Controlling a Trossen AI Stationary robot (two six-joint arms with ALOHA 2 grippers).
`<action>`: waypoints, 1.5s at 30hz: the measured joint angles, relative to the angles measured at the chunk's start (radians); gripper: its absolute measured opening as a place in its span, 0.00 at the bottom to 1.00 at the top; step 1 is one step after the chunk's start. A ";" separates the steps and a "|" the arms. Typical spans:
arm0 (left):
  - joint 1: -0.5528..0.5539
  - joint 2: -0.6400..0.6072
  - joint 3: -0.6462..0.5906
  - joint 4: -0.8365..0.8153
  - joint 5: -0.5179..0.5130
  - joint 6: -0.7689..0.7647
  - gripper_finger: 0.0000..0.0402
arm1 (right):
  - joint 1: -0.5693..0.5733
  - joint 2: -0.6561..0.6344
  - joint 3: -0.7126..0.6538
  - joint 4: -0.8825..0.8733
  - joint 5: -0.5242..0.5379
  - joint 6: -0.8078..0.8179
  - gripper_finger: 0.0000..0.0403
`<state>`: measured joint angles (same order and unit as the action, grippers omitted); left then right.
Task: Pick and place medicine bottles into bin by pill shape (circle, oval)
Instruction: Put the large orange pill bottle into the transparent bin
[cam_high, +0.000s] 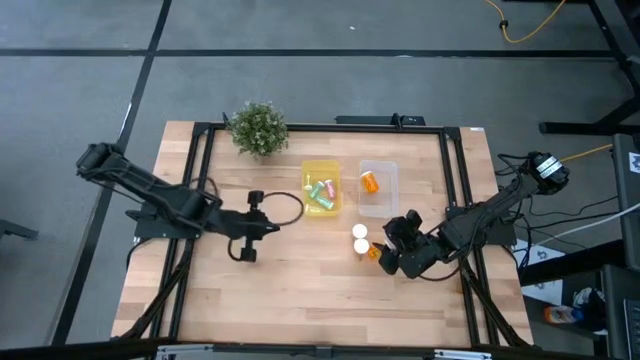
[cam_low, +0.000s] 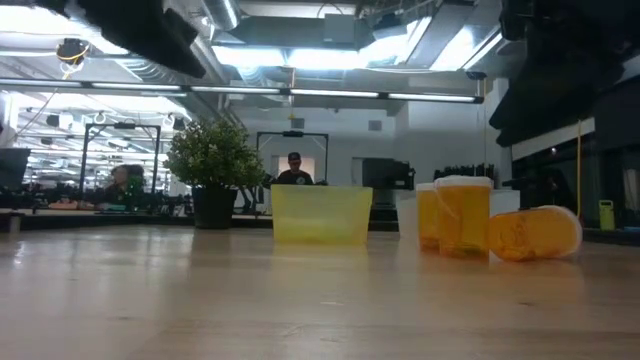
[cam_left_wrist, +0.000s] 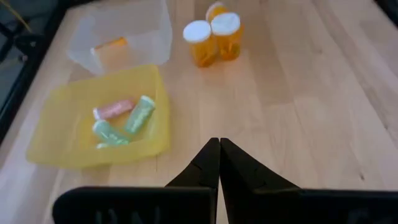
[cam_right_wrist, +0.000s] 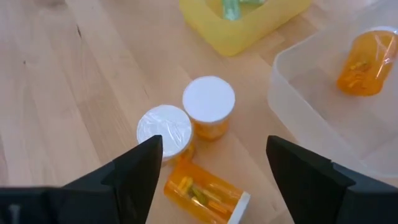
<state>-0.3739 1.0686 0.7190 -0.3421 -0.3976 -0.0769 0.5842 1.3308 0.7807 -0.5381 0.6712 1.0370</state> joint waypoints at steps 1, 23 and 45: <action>0.005 -0.025 -0.042 0.054 0.002 0.010 0.01 | 0.000 0.000 0.000 -0.001 0.000 0.000 0.72; 0.406 -0.576 -0.602 0.656 0.328 0.114 0.01 | 0.000 0.000 0.000 0.002 -0.011 0.005 0.72; 0.455 -0.827 -0.636 0.174 0.337 -0.003 0.00 | 0.000 0.000 0.000 0.002 -0.022 0.004 0.72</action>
<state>0.0812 0.2421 0.0834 -0.1681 -0.0608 -0.0797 0.5842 1.3308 0.7807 -0.5362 0.6496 1.0412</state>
